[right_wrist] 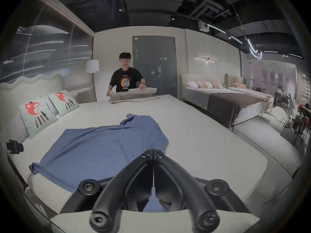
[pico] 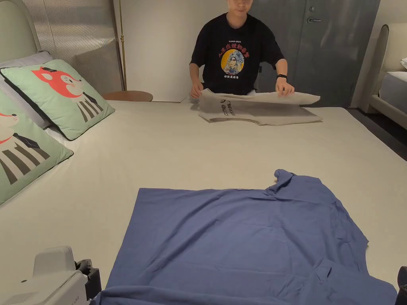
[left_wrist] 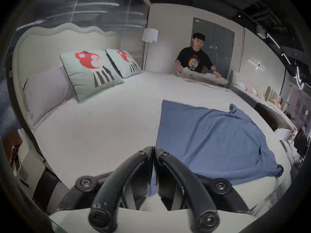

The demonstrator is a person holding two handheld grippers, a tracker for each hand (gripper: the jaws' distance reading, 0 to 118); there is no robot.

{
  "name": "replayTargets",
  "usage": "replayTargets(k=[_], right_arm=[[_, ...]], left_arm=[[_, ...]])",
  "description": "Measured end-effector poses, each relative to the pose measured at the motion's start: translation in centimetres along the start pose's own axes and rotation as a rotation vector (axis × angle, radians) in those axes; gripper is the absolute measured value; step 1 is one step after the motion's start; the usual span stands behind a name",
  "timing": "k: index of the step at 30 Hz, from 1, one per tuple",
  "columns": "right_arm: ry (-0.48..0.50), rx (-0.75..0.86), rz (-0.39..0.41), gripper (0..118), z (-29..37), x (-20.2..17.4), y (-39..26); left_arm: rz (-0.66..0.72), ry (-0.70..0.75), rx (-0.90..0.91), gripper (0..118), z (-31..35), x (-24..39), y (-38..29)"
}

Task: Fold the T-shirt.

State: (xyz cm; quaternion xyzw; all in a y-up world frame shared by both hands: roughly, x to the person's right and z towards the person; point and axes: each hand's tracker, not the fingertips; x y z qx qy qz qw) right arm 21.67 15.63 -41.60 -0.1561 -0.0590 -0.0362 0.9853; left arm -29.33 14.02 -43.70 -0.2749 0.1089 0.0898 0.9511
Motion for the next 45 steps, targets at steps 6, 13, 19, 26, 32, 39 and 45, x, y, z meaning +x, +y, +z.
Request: replayTargets(k=[6, 13, 19, 26, 32, 39, 45], right_arm=[[0.003, -0.051, 0.0, 1, -0.4, 0.5, -1.2], [-0.009, -0.093, 0.009, 1, -0.7, 1.0, -1.9], [-0.036, -0.162, 0.001, 9, -1.5, 2.0, -2.7], [-0.007, -0.406, 0.009, 103, -2.7, 4.2, -5.3], [0.102, -0.451, -0.026, 33, -3.0, 4.3, -6.7], [0.133, -0.309, -0.002, 9, -2.6, 3.5, -3.1], [0.125, -0.229, 0.01, 9, -6.8, 3.1, 2.4]], left_arm=[[0.05, -0.003, -0.198, 98, -3.3, -1.3, -2.7], [0.038, 0.013, -0.242, 98, -5.7, -0.3, -4.2], [-0.011, -0.007, -0.249, 16, -5.7, -0.1, -4.2], [-0.01, -0.022, -0.217, 6, -4.4, 0.2, -3.5], [-0.02, -0.022, -0.205, 6, -2.8, 0.9, -2.6], [0.03, -0.035, -0.181, 6, -2.9, 0.4, -0.1], [0.037, -0.039, -0.138, 5, -6.0, 1.4, 5.1]])
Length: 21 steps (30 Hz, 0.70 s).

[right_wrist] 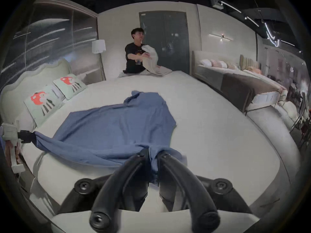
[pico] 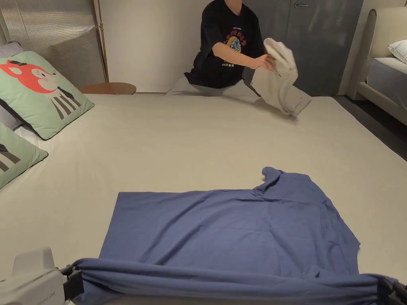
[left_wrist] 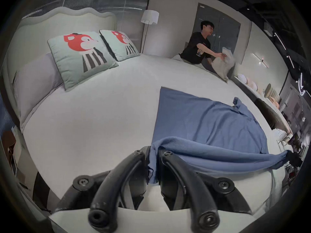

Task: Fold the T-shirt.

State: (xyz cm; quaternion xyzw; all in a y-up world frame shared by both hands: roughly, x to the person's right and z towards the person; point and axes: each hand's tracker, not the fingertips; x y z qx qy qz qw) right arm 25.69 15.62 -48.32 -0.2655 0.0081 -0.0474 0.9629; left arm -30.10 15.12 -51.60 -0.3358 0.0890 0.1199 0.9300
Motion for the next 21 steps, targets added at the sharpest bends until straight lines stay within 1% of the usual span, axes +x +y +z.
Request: replayTargets(k=[5, 10, 16, 21], right_arm=[[-0.007, -0.009, 0.004, 9, -5.5, -0.4, 4.5], [-0.034, -0.094, -0.007, 9, -12.2, -0.3, 7.0], [-0.066, -0.21, -0.019, 9, -18.5, 0.4, 6.8], [-0.084, -0.274, -0.034, 9, -21.3, 0.9, 5.6]], left_arm=[[-0.003, 0.008, -0.021, 5, -4.5, 2.1, 4.4], [-0.024, 0.033, -0.079, 5, -10.0, 3.9, 7.0], [-0.026, 0.07, -0.173, 5, -15.5, 4.9, 7.5], [-0.023, 0.084, -0.213, 5, -17.5, 4.9, 6.8]])
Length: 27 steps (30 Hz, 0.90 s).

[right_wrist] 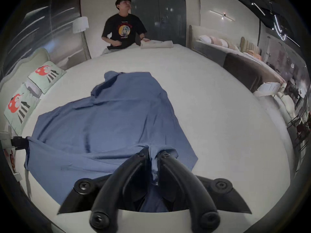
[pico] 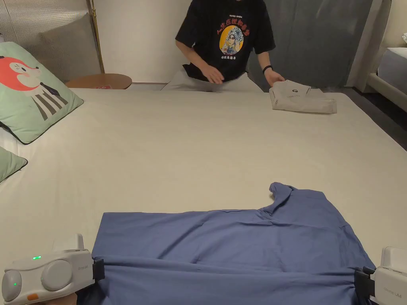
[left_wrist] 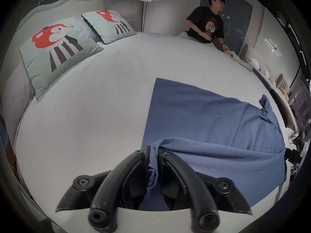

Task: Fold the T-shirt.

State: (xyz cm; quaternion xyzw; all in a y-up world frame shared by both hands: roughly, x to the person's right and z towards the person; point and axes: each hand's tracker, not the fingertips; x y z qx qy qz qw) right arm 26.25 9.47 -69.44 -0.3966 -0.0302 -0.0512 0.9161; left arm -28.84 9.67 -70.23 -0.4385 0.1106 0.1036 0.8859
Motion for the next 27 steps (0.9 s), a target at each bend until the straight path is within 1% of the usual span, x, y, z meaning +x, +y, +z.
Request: replayTargets(k=[5, 6, 7, 8, 9, 10, 11, 12, 13, 15, 16, 17, 18, 19, 20, 21, 22, 23, 27], right_arm=[[-0.003, 0.002, -0.01, 10, -0.2, 0.0, -0.2], [-0.005, 0.01, -0.006, 17, 0.0, 0.0, -0.2], [-0.02, 0.03, 0.005, 34, 0.4, 0.0, -0.2], [-0.053, 0.056, 0.023, 66, 0.8, -0.1, -0.1], [-0.07, 0.076, 0.033, 84, 1.3, 0.0, -0.1], [-0.075, 0.093, 0.035, 90, 1.9, 0.1, 0.0], [-0.075, 0.142, 0.024, 89, 2.9, 0.3, 0.0], [-0.084, 0.176, 0.017, 90, 3.9, 0.2, 0.0], [-0.087, 0.203, 0.018, 90, 4.8, 0.3, 0.0], [-0.1, 0.276, 0.019, 90, 6.6, 0.2, -0.2], [-0.11, 0.303, 0.022, 89, 7.6, 0.1, -0.3], [-0.117, 0.33, 0.022, 87, 8.4, 0.0, -0.6], [-0.125, 0.356, 0.023, 80, 9.1, -0.1, -0.9], [-0.14, 0.381, 0.019, 68, 9.8, -0.3, -1.2], [-0.143, 0.4, 0.02, 44, 10.5, -0.6, -1.5], [-0.132, 0.408, 0.022, 26, 11.1, -0.7, -1.8], [-0.122, 0.415, 0.026, 13, 11.5, -0.8, -2.1], [-0.118, 0.419, 0.027, 5, 11.9, -0.9, -2.4], [-0.091, 0.427, 0.04, 1, 12.8, -1.2, -3.3]], left_arm=[[0.002, -0.005, 0.001, 5, -0.4, -0.5, 0.0], [0.001, -0.008, 0.004, 7, -0.3, -0.5, 0.0], [0.005, -0.009, 0.015, 17, 0.1, -0.5, 0.0], [0.006, -0.001, 0.041, 46, 0.6, -0.5, -0.1], [0.0, 0.003, 0.081, 73, 1.2, -0.6, -0.1], [-0.003, 0.007, 0.117, 97, 1.7, -0.7, -0.2], [-0.01, 0.003, 0.162, 111, 2.5, -0.8, -0.4], [-0.024, -0.004, 0.201, 108, 3.5, -0.9, -0.6], [-0.039, 0.016, 0.247, 108, 4.5, -0.8, -0.8], [-0.064, -0.003, 0.299, 108, 6.3, -0.8, -1.4], [-0.072, -0.002, 0.323, 105, 7.0, -0.8, -1.6], [-0.076, -0.003, 0.335, 89, 7.9, -0.8, -2.0], [-0.084, -0.006, 0.36, 67, 8.6, -0.8, -2.3], [-0.088, -0.007, 0.384, 41, 9.3, -0.8, -2.7], [-0.092, 0.002, 0.387, 8, 9.9, -0.8, -3.0], [-0.095, 0.01, 0.386, 0, 10.3, -0.8, -3.3], [-0.094, 0.014, 0.394, 0, 10.6, -0.9, -3.7], [-0.091, 0.009, 0.405, 0, 11.0, -1.1, -4.2], [-0.076, -0.029, 0.363, 0, 11.8, -1.4, -5.5]])
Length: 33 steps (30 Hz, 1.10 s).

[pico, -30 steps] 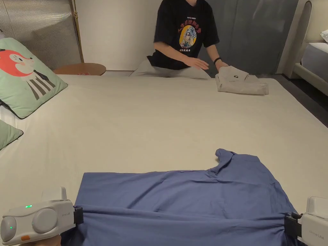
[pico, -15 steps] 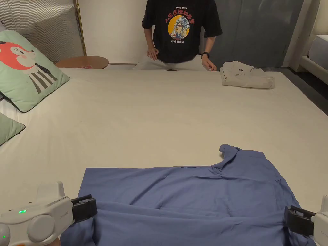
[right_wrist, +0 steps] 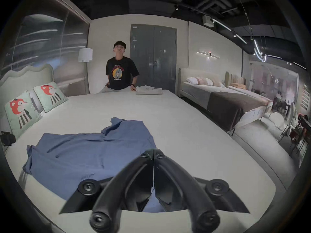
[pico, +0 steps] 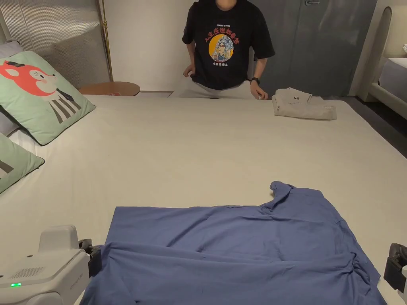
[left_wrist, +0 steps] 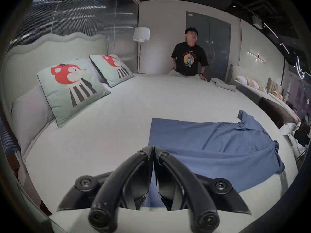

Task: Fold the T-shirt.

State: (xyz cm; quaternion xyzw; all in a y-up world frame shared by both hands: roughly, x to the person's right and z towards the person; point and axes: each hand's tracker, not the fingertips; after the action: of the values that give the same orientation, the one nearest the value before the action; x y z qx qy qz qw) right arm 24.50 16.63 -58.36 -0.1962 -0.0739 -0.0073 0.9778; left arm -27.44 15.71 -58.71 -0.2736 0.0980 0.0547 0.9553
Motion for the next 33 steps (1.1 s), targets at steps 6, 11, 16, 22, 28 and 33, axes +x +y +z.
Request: replayTargets(k=[6, 11, 16, 22, 28, 33], right_arm=[[0.023, -0.031, 0.025, 0, 0.7, -0.3, -1.3], [0.028, -0.073, 0.007, 0, 0.7, -0.1, -2.5], [0.029, -0.11, 0.009, 1, 0.8, -0.1, -3.6], [0.012, -0.155, 0.004, 35, 0.4, 0.6, -4.7], [-0.007, -0.331, -0.019, 95, -1.6, 2.1, -6.4], [0.07, -0.479, -0.055, 58, -3.2, 2.6, -8.1]], left_arm=[[0.021, -0.006, -0.096, 0, -0.6, -1.1, -2.2], [0.015, -0.008, -0.232, 84, -2.1, -1.9, -4.6], [0.016, 0.004, -0.3, 76, -4.3, -2.2, -6.7], [-0.035, 0.009, -0.3, 11, -4.0, -1.3, -7.0], [-0.066, 0.007, -0.261, 8, -2.8, -0.8, -5.9], [-0.059, 0.005, -0.246, 8, -1.7, -0.8, -5.4]])
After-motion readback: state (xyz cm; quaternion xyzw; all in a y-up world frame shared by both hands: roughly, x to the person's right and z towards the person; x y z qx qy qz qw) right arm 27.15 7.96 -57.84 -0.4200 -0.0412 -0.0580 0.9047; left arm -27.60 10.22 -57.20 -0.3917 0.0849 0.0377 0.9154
